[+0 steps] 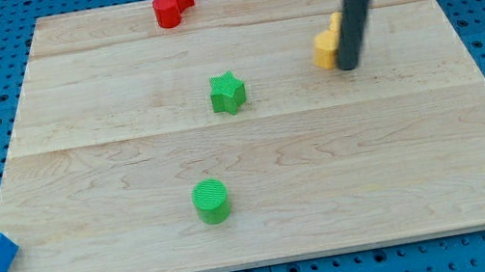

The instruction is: Push the heart above the green star

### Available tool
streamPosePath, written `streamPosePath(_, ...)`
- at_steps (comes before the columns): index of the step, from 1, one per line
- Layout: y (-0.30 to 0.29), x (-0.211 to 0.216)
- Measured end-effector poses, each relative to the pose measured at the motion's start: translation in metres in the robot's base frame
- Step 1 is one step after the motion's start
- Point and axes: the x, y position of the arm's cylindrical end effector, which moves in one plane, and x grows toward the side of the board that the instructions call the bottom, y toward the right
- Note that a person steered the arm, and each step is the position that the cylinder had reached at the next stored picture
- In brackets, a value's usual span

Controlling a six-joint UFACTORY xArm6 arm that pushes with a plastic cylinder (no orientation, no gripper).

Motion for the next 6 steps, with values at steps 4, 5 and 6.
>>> streamPosePath(4,-0.051,-0.059)
streamPosePath(5,-0.078,-0.039)
streamPosePath(6,-0.113,-0.039)
